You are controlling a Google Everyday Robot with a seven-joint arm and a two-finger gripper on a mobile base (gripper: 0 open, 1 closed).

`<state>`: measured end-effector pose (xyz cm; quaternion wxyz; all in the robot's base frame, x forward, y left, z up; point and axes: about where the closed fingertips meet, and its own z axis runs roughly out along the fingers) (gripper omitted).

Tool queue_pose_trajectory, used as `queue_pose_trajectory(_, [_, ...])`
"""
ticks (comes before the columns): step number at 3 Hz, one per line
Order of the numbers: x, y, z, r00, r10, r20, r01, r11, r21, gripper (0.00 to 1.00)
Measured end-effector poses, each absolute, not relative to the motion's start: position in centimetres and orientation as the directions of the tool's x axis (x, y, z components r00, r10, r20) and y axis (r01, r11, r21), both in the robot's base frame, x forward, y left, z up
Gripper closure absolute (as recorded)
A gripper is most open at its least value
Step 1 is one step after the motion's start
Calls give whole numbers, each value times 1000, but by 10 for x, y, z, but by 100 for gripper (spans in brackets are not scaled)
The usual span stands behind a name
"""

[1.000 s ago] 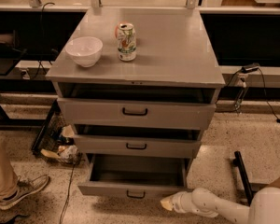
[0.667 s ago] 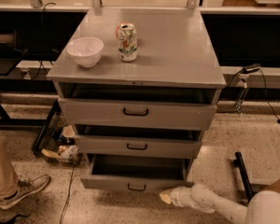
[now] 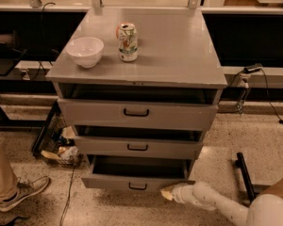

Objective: Close bottom drawer

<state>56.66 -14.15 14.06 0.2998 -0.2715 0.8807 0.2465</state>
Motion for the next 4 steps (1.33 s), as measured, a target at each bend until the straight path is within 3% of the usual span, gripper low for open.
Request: queue_pose_trajectory(4, [622,-158,169,-584,-316,-748,-646,739,191,100])
